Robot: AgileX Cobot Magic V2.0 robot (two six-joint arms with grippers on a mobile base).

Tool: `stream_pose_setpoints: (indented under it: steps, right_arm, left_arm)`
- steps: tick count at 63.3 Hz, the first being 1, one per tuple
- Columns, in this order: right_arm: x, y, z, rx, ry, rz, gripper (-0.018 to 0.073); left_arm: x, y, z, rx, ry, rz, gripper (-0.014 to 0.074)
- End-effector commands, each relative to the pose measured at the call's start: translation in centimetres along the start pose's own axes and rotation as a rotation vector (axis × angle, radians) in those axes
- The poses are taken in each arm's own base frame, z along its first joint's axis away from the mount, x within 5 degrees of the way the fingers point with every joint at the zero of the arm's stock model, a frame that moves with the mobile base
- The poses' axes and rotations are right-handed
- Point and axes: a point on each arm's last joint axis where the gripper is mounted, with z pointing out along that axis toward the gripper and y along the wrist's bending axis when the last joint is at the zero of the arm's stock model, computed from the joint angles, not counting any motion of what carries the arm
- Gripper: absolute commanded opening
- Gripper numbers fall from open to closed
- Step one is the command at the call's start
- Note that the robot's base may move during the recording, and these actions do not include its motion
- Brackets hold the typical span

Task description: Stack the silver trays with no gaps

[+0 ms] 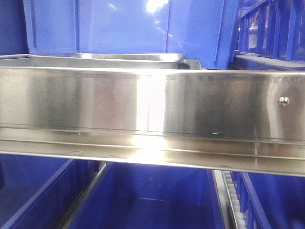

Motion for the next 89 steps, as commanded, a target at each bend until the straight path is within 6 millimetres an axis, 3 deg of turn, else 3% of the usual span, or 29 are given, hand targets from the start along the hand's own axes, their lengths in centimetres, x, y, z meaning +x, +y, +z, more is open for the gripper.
stream_pose_setpoints:
  steps: [1, 10, 23, 33, 45, 57, 89]
  right_arm:
    - [1.2, -0.6, -3.0, 0.023, -0.066, -0.02, -0.0079]
    - [3.3, -1.1, -7.9, 0.115, -0.19, -0.036, -0.0079]
    - [7.8, -1.3, -11.4, 0.276, -0.254, -0.044, -0.0079]
    - [11.7, -1.9, -11.4, 0.379, -0.206, 0.024, -0.0079]
    - [14.1, -1.8, -10.9, 0.384, -0.192, 0.027, -0.0079]
    - [14.6, -1.8, -11.7, 0.437, -0.237, 0.053, -0.0079]
    - [15.8, -3.0, -12.2, 0.59, -0.124, 0.094, -0.0079]
  left_arm:
    - [-0.2, 0.0, -0.1, 0.006, -0.021, -0.002, -0.0006]
    - [-0.2, 0.0, -0.1, 0.006, -0.021, -0.002, -0.0006]
    - [-0.2, 0.0, -0.1, 0.006, -0.021, -0.002, -0.0006]
    - [-0.2, 0.0, -0.1, 0.006, -0.021, -0.002, -0.0006]
    - [-0.2, 0.0, -0.1, 0.006, -0.021, -0.002, -0.0006]
    - [-0.2, 0.0, -0.1, 0.006, -0.021, -0.002, -0.0006]
    - [-0.2, 0.0, -0.1, 0.006, -0.021, -0.002, -0.0006]
